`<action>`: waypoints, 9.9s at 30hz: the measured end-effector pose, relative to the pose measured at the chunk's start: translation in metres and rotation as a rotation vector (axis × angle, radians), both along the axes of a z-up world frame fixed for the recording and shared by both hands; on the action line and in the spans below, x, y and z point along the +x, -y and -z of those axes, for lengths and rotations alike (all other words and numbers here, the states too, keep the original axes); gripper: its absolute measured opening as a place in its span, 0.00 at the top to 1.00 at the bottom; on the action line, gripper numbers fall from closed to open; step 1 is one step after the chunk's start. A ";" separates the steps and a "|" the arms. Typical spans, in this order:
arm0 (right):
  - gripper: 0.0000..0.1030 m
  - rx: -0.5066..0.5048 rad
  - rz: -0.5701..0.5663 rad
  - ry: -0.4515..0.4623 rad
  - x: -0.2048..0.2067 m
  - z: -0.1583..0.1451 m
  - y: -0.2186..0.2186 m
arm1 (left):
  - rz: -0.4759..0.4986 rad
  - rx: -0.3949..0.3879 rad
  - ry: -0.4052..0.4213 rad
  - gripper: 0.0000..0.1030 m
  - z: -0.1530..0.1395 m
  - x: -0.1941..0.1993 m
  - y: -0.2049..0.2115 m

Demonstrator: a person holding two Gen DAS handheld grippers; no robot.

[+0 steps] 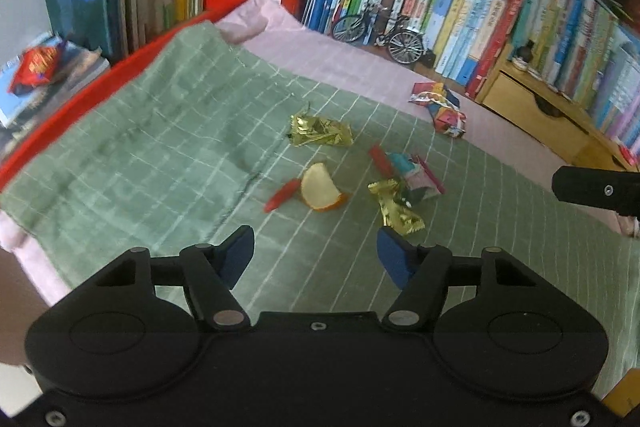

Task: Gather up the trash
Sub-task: 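Grasp the pink-and-white candy wrapper with the right gripper while the left grasps the bread crust, then carry the pink wrapper and bread crust off the bed over the black bin, then open both grippers to drop the wrapper and crust into the bin, then move both open grippers back over the bed, then grasp the colourful snack packet with the right gripper while the left grasps the gold candy wrapper, then carry the snack packet and gold wrapper over the black bin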

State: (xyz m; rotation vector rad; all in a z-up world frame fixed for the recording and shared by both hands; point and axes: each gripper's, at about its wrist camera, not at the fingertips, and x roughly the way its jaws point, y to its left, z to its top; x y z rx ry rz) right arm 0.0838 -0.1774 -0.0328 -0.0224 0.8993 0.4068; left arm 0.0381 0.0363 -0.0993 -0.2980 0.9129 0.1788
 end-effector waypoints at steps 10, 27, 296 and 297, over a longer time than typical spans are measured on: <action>0.07 0.031 -0.053 -0.086 0.084 0.059 -0.012 | -0.121 -0.032 -0.056 0.36 0.065 0.068 -0.001; 0.03 -0.014 -0.203 -0.266 0.149 0.138 -0.048 | -0.088 0.064 -0.053 0.83 0.090 0.105 0.019; 0.61 0.038 0.091 -0.488 0.176 0.041 0.010 | 0.162 -0.054 0.024 0.60 -0.029 0.119 0.014; 0.61 0.039 0.092 -0.483 0.170 0.037 0.009 | 0.166 -0.053 0.029 0.60 -0.034 0.114 0.014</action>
